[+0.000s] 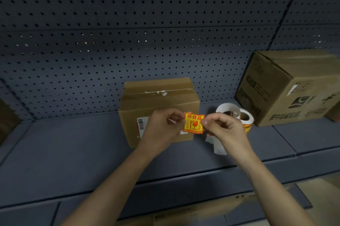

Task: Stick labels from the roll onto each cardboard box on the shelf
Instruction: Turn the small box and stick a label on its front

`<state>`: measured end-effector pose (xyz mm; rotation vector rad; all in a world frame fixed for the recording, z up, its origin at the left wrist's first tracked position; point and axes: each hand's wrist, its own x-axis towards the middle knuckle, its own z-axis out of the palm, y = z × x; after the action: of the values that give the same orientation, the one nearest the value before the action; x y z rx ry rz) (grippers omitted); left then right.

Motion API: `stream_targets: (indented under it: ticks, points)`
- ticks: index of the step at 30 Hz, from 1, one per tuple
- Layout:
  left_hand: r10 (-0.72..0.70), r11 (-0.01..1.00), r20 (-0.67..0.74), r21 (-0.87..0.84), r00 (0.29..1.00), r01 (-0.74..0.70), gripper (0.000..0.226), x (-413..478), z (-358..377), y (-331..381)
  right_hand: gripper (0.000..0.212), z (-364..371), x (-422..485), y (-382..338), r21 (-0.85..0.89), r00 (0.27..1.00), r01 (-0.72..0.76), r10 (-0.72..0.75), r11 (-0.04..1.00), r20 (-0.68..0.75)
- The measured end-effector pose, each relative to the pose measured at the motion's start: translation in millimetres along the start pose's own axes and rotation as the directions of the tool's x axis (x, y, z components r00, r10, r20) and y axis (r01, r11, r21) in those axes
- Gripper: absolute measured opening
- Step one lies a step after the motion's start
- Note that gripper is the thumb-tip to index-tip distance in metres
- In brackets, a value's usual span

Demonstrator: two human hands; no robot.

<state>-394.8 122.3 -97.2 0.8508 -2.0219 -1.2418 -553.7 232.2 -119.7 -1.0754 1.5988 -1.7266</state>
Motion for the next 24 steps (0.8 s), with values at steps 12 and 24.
stream_targets:
  ticks: [12,24]
  points:
    - [0.091,0.966,-0.055,0.248,0.994,-0.075,0.016,-12,-12,3,0.011,0,11,5,-0.190,0.989,0.131,-0.116,0.973,0.086]
    - [0.470,0.587,0.041,0.731,0.882,-0.347,0.063,19,-20,0,0.007,-6,30,2,-0.214,0.973,0.156,-0.113,0.964,0.200]
